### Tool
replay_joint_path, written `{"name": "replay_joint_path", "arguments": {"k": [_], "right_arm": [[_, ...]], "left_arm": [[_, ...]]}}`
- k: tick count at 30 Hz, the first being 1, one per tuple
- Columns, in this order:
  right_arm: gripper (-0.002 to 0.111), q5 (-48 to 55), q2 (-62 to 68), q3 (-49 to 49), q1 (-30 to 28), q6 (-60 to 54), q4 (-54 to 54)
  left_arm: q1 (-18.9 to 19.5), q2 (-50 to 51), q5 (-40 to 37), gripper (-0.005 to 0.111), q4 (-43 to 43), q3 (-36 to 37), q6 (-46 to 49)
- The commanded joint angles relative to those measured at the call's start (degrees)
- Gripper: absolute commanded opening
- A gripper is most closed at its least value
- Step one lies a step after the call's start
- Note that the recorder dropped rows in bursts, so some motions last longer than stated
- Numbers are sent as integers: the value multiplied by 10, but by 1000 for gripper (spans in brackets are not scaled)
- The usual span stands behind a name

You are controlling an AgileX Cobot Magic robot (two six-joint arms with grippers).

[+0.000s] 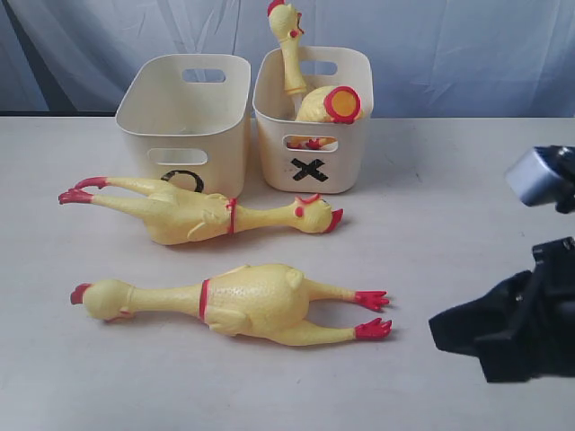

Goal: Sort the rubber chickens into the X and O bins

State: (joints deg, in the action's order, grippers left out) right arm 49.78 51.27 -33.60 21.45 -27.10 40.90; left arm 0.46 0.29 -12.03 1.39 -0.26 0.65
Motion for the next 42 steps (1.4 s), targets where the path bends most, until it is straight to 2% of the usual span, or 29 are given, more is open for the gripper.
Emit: {"name": "replay_joint_path", "arguments": {"k": [1,5,8,12,15,20,26,33,36,42], "right_arm": [[-1,14,-68,37,-1,-16,8],[-1,20,-114,59,-1,-32,18],[-1,22,-137,59,-1,-53,37],[-1,23,-149,59,-1,-59,40],[-1,25,-149,59,-1,-63,40],[-1,28,-149,59,-1,-63,40],[-1,29,-149,59,-1,-66,41],[-1,29,-149,59,-1,-67,42],[-1,29,-149,59,-1,-69,43],[-1,25,-149,59,-1,-69,43]], "left_arm": [[0,-3,4,0,2,3,-1],[0,-3,13,0,8,3,-1],[0,-3,66,0,-45,3,-7],[0,-3,151,0,-52,3,-11],[0,-3,259,0,-163,3,-98],[0,-3,288,0,-185,3,-155],[0,-3,270,0,-159,3,-253],[0,-3,120,0,-87,-47,-265],[0,-2,115,0,-77,-76,-258],[0,44,116,9,-64,-136,-257]]}}
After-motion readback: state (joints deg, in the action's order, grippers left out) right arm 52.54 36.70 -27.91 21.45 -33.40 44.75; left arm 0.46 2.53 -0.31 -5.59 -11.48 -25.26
